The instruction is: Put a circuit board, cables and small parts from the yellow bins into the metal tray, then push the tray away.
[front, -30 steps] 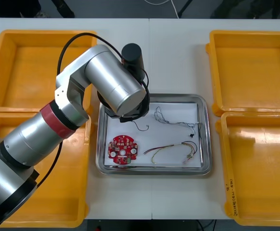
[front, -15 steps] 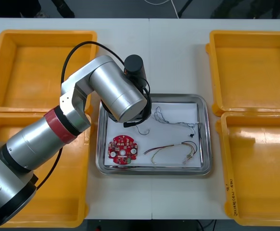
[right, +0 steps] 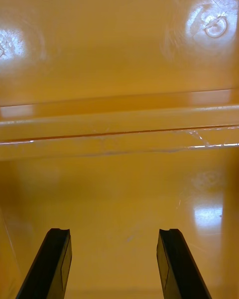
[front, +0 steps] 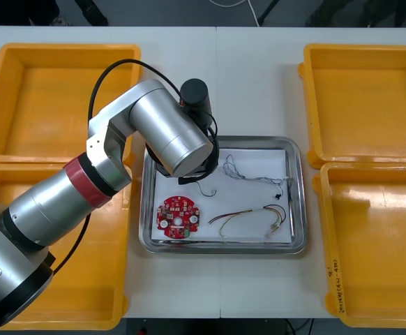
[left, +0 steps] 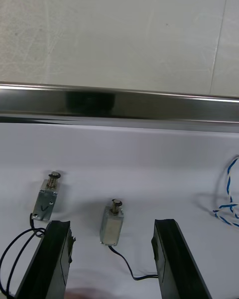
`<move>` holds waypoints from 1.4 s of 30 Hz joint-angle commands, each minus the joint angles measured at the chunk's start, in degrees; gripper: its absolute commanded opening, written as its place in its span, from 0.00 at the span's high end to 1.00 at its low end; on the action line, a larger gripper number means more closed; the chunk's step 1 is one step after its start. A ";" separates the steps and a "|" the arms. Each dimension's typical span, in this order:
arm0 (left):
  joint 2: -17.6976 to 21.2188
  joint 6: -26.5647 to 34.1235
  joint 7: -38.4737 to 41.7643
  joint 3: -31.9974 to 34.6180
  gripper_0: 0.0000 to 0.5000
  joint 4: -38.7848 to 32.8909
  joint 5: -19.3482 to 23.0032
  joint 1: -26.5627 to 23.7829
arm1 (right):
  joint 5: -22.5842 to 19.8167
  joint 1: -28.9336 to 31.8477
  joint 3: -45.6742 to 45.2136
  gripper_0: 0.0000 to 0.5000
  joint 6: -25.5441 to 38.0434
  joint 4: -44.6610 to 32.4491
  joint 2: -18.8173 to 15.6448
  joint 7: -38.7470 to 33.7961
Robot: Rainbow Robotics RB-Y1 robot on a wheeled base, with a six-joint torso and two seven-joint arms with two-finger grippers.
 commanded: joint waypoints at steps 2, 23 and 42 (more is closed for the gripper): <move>1.12 6.27 4.51 4.44 0.05 -4.88 1.70 -3.24 | -0.29 0.50 -1.72 0.00 -0.46 -1.62 -2.46 -1.42; 13.78 22.93 -2.52 26.15 0.05 -12.87 21.03 -10.71 | 0.24 0.50 -1.72 0.00 -0.46 -1.62 -2.46 -1.42; 28.98 22.93 -17.64 38.28 0.05 -17.88 33.60 -2.97 | -2.48 -2.40 -1.72 0.00 0.86 -2.58 -2.55 -0.28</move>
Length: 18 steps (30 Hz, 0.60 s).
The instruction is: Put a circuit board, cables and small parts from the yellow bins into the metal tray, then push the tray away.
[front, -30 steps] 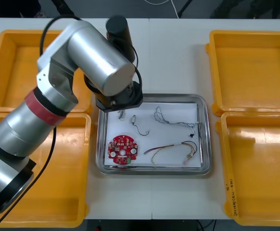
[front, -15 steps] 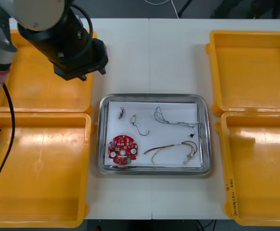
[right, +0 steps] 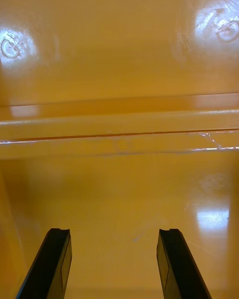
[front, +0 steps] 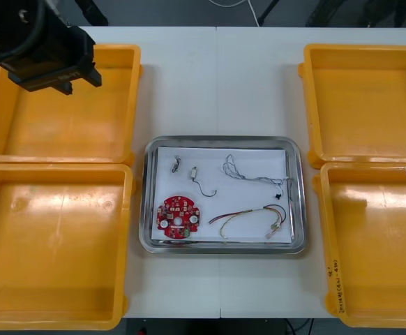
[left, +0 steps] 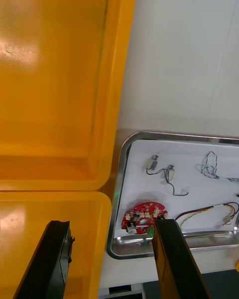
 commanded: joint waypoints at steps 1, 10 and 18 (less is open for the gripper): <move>4.49 0.36 -8.00 6.17 0.05 -4.80 0.99 4.22 | -1.19 -2.61 -1.71 0.00 1.34 -2.27 -2.54 -0.19; 8.53 0.36 -15.04 13.20 0.04 -10.60 1.26 14.68 | -2.69 -10.08 3.47 0.00 5.56 -4.29 -2.54 1.12; 11.26 0.36 -17.06 17.33 0.05 -14.91 1.70 23.64 | -4.00 -17.91 13.41 0.00 6.26 -5.96 -2.54 1.39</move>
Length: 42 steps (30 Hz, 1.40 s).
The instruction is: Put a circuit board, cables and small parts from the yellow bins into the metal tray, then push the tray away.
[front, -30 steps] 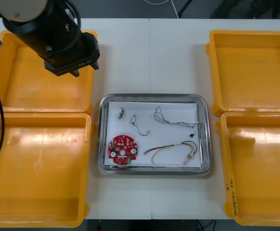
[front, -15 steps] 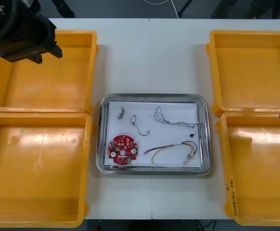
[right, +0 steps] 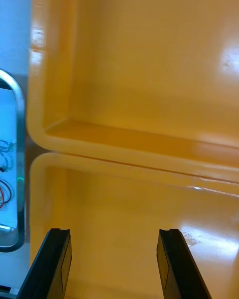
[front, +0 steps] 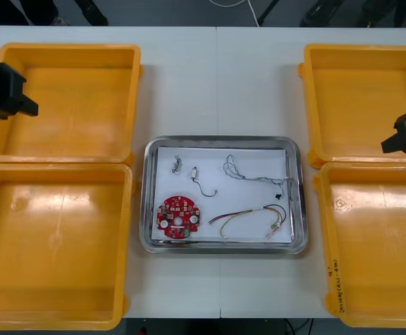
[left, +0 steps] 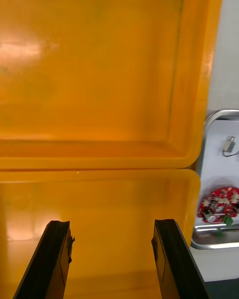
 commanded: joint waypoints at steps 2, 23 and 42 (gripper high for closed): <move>4.24 0.33 -3.56 4.64 0.05 -4.45 0.99 6.61 | -1.34 -7.53 9.10 0.00 -0.18 -3.14 -2.50 1.63; 6.26 0.33 -7.69 12.02 0.05 -11.66 0.99 23.66 | -2.75 -20.27 37.76 0.00 -4.05 -9.56 4.09 4.70; 6.17 0.33 -8.39 12.02 0.05 -12.01 1.79 24.02 | 11.93 -21.94 61.13 0.00 -10.46 -16.41 8.57 8.40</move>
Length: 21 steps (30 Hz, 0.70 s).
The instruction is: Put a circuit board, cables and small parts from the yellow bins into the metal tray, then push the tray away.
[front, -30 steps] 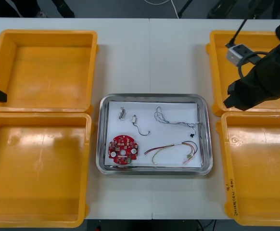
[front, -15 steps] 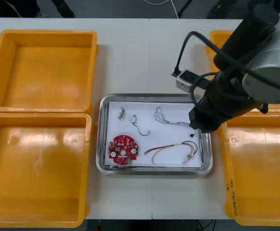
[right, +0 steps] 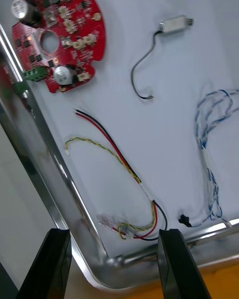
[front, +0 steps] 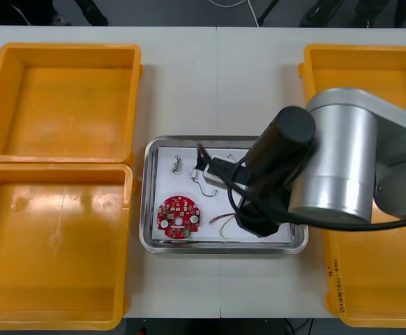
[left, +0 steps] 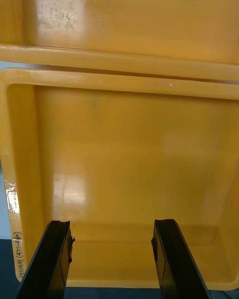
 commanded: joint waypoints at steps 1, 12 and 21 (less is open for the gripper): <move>2.68 0.32 -4.61 1.76 0.04 -1.61 0.50 0.76 | 2.65 -2.21 6.35 0.00 -2.74 -1.85 0.94 2.88; 2.68 0.32 -4.61 1.76 0.05 -1.61 0.50 0.76 | 13.11 -2.91 19.19 0.00 -8.45 -1.58 1.38 5.16; 2.68 0.32 -4.61 1.76 0.05 -1.61 0.50 0.76 | 17.50 -5.29 26.13 0.00 -10.38 0.52 3.66 5.43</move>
